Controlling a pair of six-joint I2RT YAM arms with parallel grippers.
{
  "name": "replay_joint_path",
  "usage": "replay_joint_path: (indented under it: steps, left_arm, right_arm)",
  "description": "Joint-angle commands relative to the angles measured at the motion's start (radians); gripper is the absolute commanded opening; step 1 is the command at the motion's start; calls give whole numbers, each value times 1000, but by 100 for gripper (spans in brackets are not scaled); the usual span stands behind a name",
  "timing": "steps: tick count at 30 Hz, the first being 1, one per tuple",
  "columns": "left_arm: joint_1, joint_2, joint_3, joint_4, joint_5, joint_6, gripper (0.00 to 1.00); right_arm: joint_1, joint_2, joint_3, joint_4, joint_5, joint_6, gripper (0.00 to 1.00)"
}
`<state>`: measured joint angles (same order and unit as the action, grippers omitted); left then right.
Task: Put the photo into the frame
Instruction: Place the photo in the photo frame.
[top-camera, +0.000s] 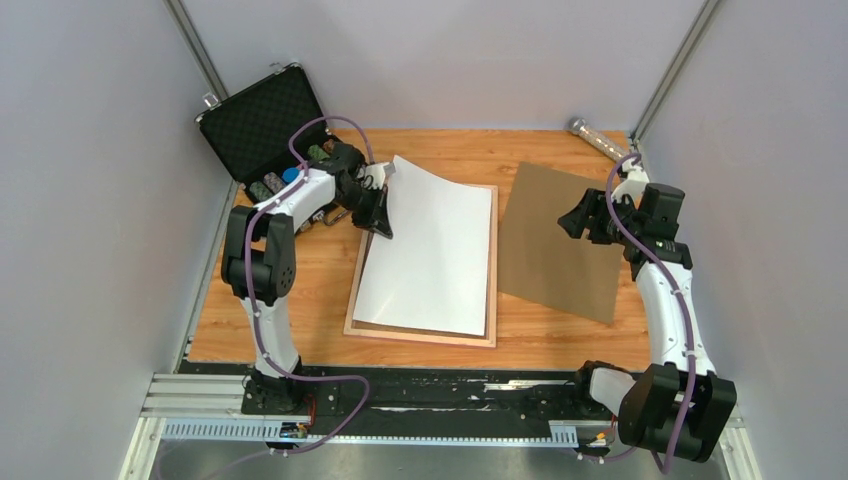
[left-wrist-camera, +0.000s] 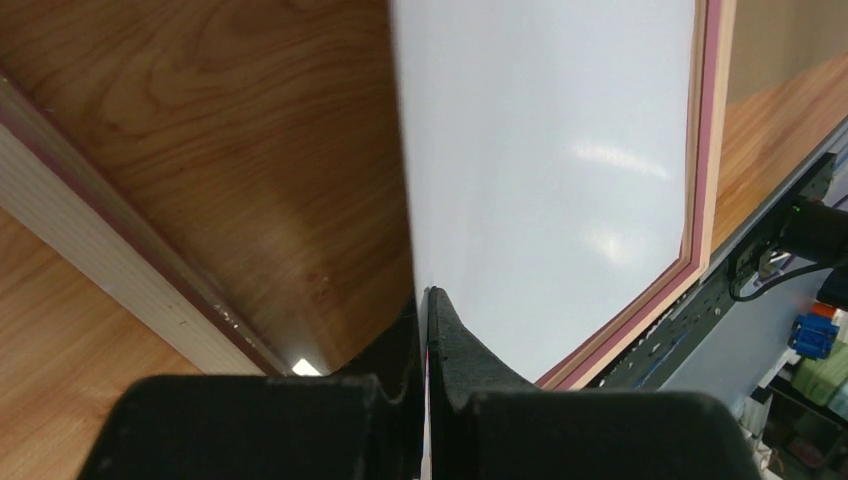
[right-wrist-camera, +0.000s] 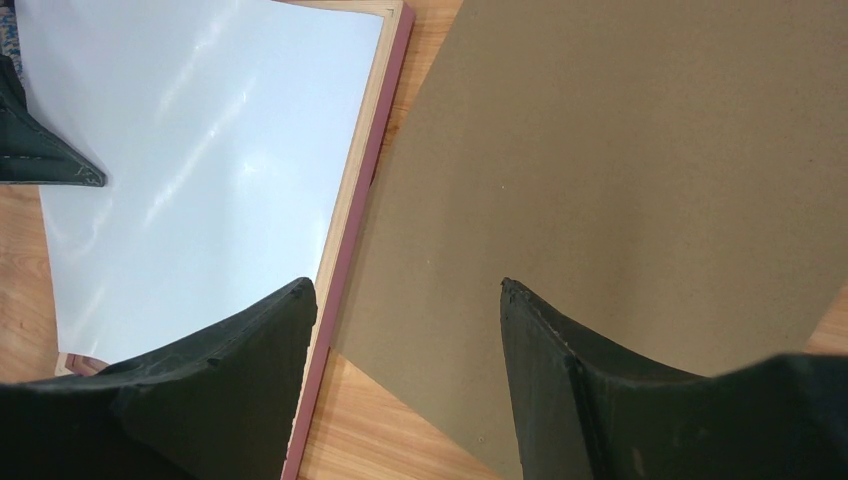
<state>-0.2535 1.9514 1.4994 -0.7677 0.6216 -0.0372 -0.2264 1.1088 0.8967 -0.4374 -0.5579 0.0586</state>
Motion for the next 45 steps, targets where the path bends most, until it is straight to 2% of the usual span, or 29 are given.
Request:
replay_joint_path:
  steps: [1, 13, 31, 38, 45]
  left_arm:
    - [2, 19, -23, 63, 26, -28, 0]
    - [2, 9, -56, 88, 5, -53, 0]
    - [2, 24, -24, 62, -26, -26, 0]
    - [2, 37, -19, 55, -31, -25, 11]
    - [-4, 47, -8, 52, -32, -25, 17]
  right_arm:
    - [-5, -16, -7, 50, -12, 7, 66]
    - [-5, -17, -10, 53, -17, 9, 66]
    - [-5, -25, -17, 56, -18, 9, 66]
    - [-5, -35, -25, 60, -15, 9, 67]
    - [-5, -41, -28, 60, -15, 9, 67]
